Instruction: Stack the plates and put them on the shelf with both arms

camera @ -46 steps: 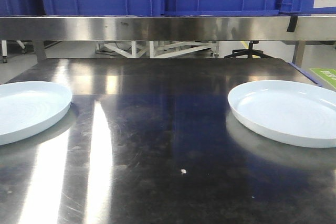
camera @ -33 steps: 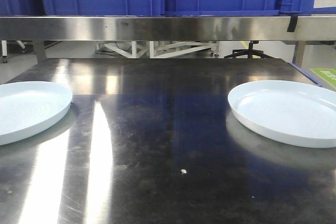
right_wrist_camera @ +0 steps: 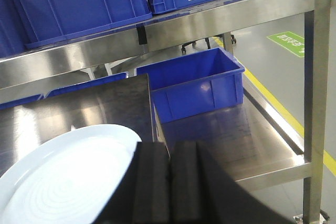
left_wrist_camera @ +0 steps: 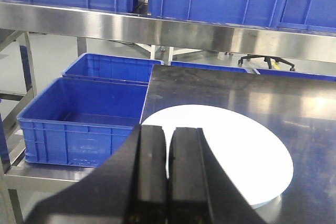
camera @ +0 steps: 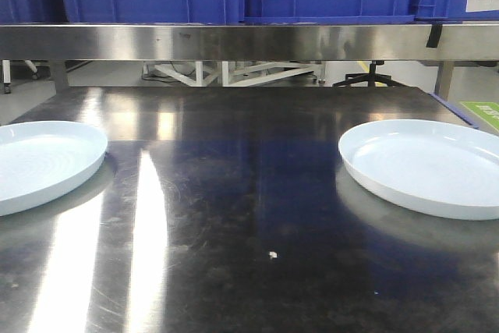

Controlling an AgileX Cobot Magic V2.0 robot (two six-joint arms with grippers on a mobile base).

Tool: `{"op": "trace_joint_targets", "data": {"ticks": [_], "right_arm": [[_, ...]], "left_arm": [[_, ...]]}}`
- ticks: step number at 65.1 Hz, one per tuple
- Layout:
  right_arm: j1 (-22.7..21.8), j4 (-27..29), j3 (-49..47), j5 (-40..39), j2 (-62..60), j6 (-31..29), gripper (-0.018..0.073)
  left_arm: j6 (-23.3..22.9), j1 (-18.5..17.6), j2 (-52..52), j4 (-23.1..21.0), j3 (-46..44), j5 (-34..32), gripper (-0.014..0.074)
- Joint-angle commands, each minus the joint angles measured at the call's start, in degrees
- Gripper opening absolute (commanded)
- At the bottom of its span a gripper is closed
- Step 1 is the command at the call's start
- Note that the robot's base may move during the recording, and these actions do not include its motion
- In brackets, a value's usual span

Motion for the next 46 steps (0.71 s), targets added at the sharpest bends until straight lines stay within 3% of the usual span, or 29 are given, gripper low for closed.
{"op": "trace_joint_targets", "data": {"ticks": [1,12,18,27,37,46], "right_arm": [[-0.01,-0.03,-0.06,-4.83,-1.08,-0.52,0.0047],[-0.01,-0.03,-0.06,-4.83,-1.08,-0.52,0.0047],[-0.01,-0.03,-0.06,-4.83,-1.08,-0.52,0.0047],[-0.01,-0.03,-0.06,-4.83,-1.08,-0.52,0.0047],[-0.01,-0.03,-0.06,-4.83,-1.08,-0.52,0.0047],[-0.01,-0.03,-0.06,-4.83,-1.08,-0.52,0.0047]], "left_arm": [[-0.35,0.16,-1.19,-0.54,0.11,-5.07,0.0083],[0.22,0.05,-0.73,1.81,-0.71,-5.07,0.0083],[0.22,0.05,2.0,1.81,-5.58,-2.73,0.0083],[0.22,0.05,15.0,2.45,-22.46,8.6,0.0083],[0.22,-2.32,33.4,5.82,-42.91,24.25,0.0083],[0.22,-3.26,45.43,5.89,-52.93,31.79,0.0083]]}}
